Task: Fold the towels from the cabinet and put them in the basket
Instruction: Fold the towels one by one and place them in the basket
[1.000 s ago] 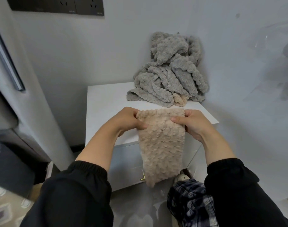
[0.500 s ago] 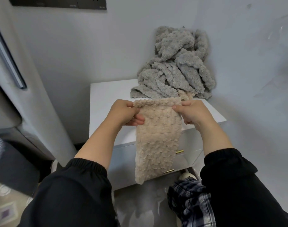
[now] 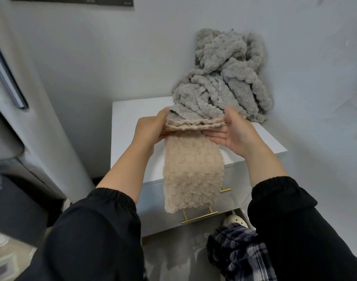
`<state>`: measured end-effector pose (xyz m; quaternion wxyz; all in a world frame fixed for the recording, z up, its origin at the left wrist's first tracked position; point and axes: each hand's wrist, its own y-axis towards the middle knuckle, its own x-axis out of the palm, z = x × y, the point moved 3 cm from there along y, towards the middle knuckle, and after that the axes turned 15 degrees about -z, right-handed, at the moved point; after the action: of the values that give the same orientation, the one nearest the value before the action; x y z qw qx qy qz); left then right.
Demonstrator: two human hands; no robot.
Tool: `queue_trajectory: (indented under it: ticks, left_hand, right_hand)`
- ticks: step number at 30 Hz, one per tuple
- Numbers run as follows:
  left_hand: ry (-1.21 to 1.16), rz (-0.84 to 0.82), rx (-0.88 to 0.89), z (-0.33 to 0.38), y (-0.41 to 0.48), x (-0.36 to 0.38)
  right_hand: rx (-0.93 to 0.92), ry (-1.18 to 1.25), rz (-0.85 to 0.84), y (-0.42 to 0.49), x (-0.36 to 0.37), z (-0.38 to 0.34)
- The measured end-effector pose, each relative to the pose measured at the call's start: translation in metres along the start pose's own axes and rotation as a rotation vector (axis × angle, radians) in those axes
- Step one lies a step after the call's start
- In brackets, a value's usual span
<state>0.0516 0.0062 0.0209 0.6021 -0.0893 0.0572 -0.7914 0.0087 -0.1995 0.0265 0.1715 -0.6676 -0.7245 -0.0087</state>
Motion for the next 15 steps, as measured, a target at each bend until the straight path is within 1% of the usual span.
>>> queue_trajectory:
  ticks: [2,5,10,15]
  left_hand:
    - [0.081,-0.015,-0.019,-0.005,0.001,-0.001]
    - [0.191,-0.090,-0.043,-0.009,-0.003,-0.002]
    - [0.388,-0.128,-0.006,-0.006,-0.008,-0.003]
    - [0.568,-0.143,0.005,-0.011,-0.006,-0.001]
  right_hand:
    - [0.011,-0.124,0.036,0.002,-0.002,0.006]
    - [0.014,-0.297,0.091,0.000,-0.006,0.012]
    - [0.004,-0.433,0.103,-0.004,-0.007,0.013]
    - [0.021,-0.606,0.168,-0.003,-0.008,0.016]
